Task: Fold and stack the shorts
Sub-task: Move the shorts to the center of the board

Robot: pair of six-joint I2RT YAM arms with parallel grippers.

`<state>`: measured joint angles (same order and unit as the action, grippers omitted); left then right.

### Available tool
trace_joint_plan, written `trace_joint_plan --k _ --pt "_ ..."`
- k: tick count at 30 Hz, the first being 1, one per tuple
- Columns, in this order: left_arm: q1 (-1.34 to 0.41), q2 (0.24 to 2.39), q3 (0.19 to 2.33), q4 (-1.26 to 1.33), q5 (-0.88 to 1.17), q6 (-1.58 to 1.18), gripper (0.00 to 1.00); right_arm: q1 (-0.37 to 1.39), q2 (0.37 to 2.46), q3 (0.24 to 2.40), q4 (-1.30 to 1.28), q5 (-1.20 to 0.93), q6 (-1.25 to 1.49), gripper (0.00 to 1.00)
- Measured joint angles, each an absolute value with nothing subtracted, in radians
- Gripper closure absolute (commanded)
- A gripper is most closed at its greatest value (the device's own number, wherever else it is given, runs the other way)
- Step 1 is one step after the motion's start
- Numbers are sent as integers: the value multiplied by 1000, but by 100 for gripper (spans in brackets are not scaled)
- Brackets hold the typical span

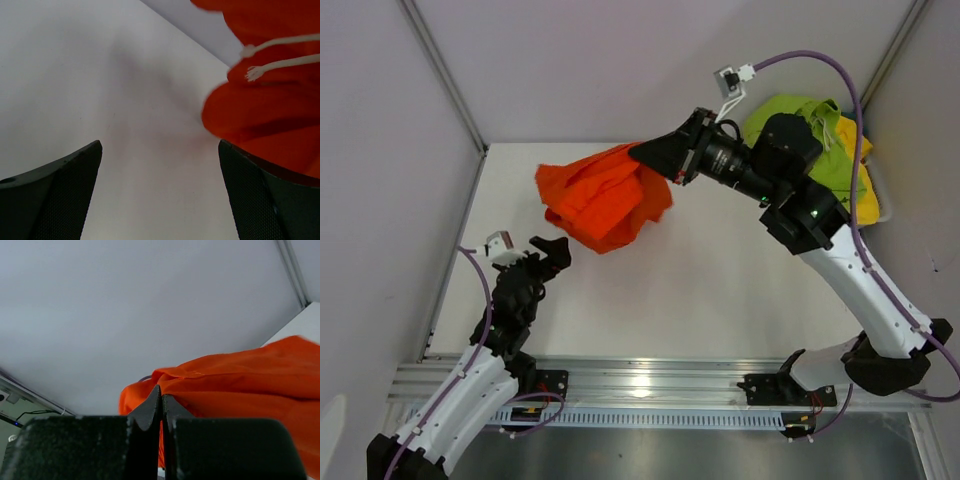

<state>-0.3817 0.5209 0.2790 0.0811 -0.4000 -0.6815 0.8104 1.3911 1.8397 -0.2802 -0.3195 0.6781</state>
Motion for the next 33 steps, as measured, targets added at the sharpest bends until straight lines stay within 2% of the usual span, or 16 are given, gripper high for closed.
trace_joint_plan --k 4,7,9,10,12,13,14,16,18,20,27,33 --pt "-382 509 279 58 -422 -681 1 670 1323 1761 -237 -368 716 100" --pt "-382 500 279 47 -435 -681 1 493 1232 1542 -155 -416 794 99" --pt "-382 491 279 42 -440 -681 1 388 1199 1382 -130 -436 825 94" --pt "-382 489 279 41 -441 -681 1 350 1202 1320 -137 -442 832 80" --pt "-382 488 279 41 -441 -680 1 299 1245 1238 -161 -451 825 59" --pt "-382 490 279 41 -441 -680 1 280 1280 1208 -178 -451 807 36" --pt "-382 491 279 41 -441 -680 1 265 1317 1188 -207 -449 791 29" --pt "-381 498 279 41 -441 -680 1 252 1380 1156 -254 -426 737 21" --pt "-382 511 279 41 -441 -680 1 253 1401 1122 -295 -402 701 18" --pt "-382 526 279 41 -441 -680 1 257 1396 1097 -332 -372 671 7" --pt "-382 541 285 36 -441 -680 1 262 1284 1015 -397 -236 631 1" --pt "-382 544 288 34 -430 -681 1 232 1184 913 -421 -147 633 2"
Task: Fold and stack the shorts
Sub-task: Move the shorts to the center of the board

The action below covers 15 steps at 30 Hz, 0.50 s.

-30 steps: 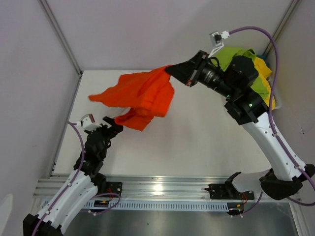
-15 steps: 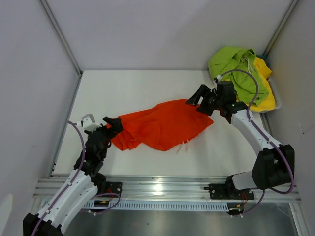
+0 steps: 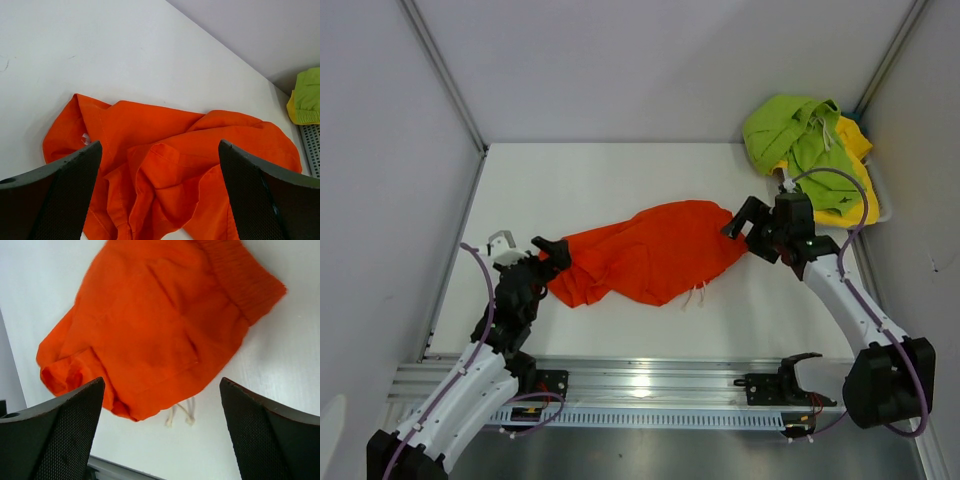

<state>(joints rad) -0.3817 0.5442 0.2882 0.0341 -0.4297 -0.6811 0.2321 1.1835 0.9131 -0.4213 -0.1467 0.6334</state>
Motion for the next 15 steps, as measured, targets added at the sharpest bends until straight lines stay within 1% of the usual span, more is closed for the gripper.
trace_joint_plan --k 5,11,14,15 --pt "-382 564 289 35 -403 -681 1 71 1192 765 -338 -226 689 4" --pt "-382 594 289 37 -369 -681 1 -20 1217 641 -235 -283 829 9" --pt "-382 598 289 41 -358 -681 1 -43 1237 614 -164 -294 900 14" --pt "-382 598 289 43 -356 -681 1 -47 1247 606 -139 -293 923 18"
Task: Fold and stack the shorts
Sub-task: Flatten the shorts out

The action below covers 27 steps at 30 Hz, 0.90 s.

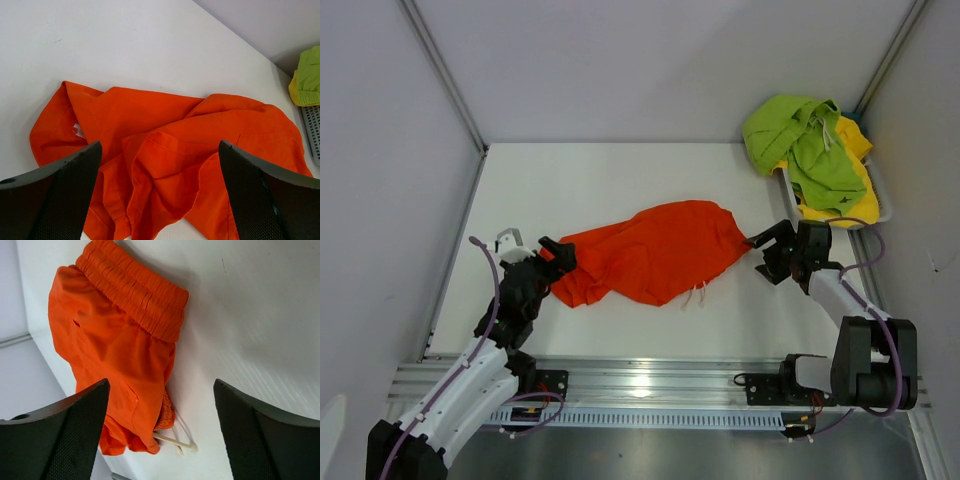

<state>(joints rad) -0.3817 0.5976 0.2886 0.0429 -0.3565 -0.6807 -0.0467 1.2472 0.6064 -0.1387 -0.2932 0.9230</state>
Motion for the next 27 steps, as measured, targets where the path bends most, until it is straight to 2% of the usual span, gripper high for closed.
trace_joint_plan --k 2,10,19,20,22,23,25,26,27 --pt "-382 598 289 47 -351 -680 1 -48 1267 588 -84 -288 972 21" --pt "-382 595 289 80 -327 -673 1 -39 1394 542 101 -221 1111 23" --pt "-382 609 289 96 -315 -672 1 41 1515 564 214 -118 1195 35" --pt "-382 614 289 97 -306 -672 1 49 1530 573 224 -111 1198 42" --pt "-383 627 289 100 -293 -670 1 65 1557 585 248 -100 1209 48" --pt "-385 638 293 101 -284 -669 1 70 1568 587 256 -94 1211 64" --pt "-393 668 311 97 -265 -669 1 78 1584 587 261 -85 1213 78" --pt "-398 685 326 88 -258 -670 1 81 1588 587 259 -77 1218 92" --pt "-405 707 345 82 -249 -673 1 83 1588 587 256 -72 1215 97"
